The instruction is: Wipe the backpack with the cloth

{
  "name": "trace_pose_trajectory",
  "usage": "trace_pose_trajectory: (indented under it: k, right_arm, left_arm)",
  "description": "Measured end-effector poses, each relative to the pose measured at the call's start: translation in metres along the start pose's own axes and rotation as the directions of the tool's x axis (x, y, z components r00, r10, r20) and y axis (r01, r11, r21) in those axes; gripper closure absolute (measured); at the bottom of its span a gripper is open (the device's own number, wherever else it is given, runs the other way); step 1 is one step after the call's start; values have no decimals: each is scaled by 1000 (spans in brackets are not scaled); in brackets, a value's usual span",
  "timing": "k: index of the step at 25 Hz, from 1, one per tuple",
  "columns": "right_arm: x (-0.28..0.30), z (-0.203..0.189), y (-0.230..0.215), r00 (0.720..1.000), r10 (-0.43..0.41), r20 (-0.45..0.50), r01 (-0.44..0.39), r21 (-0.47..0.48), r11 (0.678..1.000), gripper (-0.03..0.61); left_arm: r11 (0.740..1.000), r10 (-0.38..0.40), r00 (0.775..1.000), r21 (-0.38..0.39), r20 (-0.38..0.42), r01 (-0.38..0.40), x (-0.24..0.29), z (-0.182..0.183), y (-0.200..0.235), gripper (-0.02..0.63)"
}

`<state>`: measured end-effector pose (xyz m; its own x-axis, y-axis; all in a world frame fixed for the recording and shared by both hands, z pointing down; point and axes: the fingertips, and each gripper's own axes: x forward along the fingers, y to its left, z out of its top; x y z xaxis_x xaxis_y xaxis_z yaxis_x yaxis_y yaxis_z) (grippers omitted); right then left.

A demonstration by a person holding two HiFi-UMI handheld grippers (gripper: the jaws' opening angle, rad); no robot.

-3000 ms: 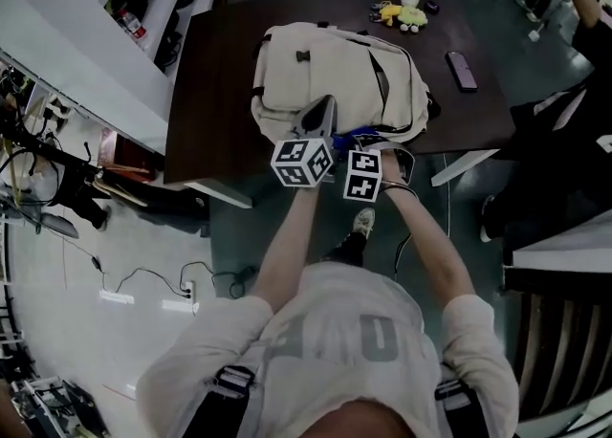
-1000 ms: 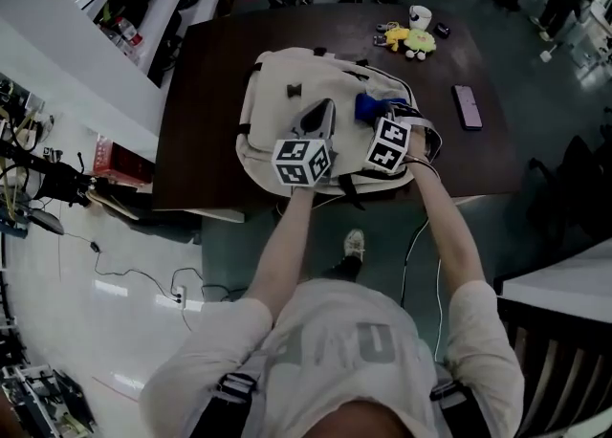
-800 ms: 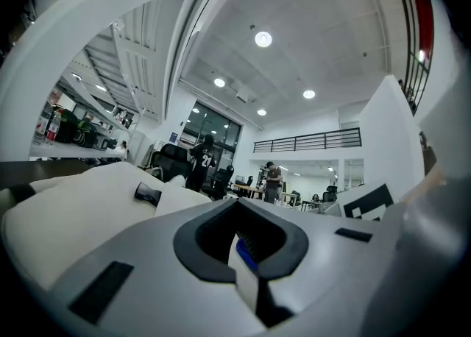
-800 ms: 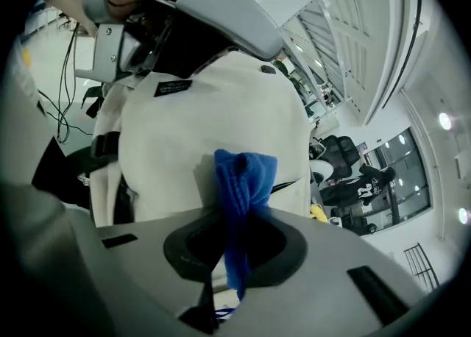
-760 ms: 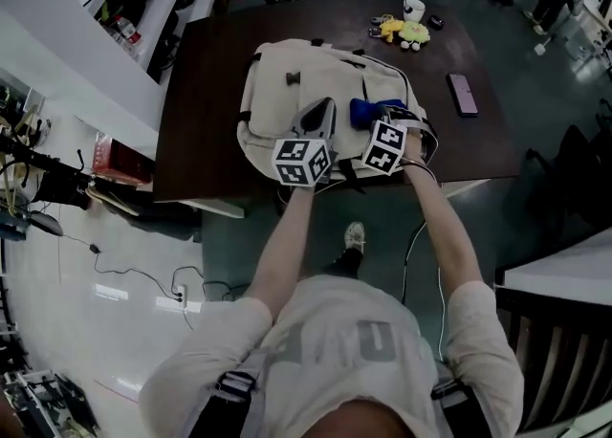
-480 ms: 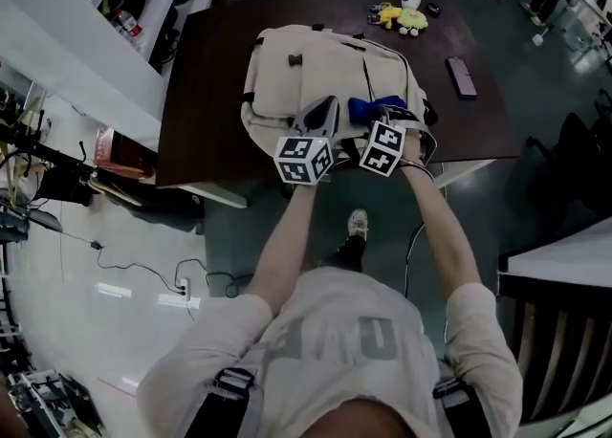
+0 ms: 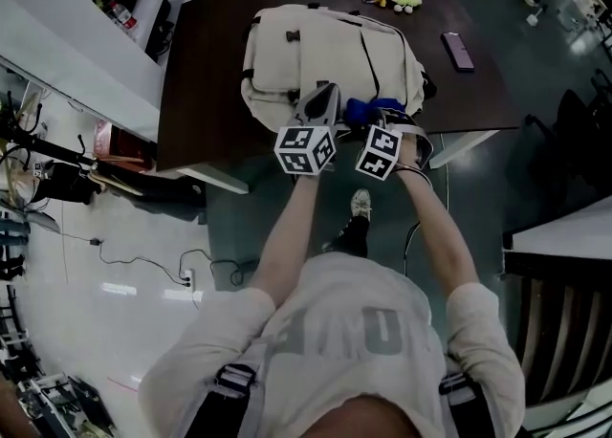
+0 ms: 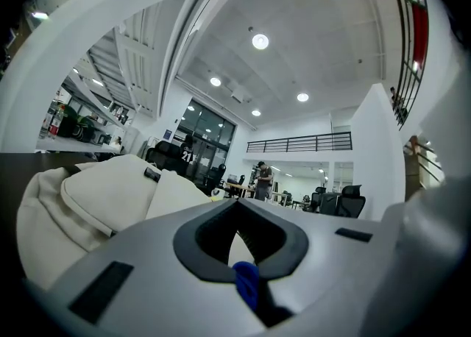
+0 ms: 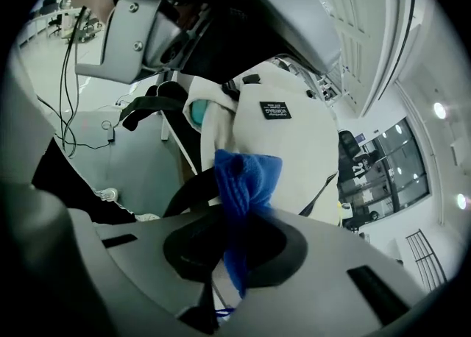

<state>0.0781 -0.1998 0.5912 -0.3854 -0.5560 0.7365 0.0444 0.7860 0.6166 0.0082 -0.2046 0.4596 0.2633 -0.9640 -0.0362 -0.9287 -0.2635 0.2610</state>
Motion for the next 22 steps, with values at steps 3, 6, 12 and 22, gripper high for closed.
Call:
trace_pose_trajectory:
  k: [3,6,12,22]
  right_arm:
    - [-2,-1,9,1000,-4,-6,4,-23,1000,537]
    - [-2,0,14,1000,10,-1,-10,-29,1000,537]
    - [-19,3,-57,995,-50,85,48,28,998,537]
    - [20,-28,-259,976,-214,29,215,-13,977,537]
  left_arm:
    - [1000,-4,1000,-3,4,4,-3,-1,-2,612]
    - [1000,-1,1000,-13,1,1,-3,-4,-1,612]
    - [1000,-2,1000,-18,2,2,18,-2,3,612]
    - [999,23,1000,-37,5,-22,95,4,37,612]
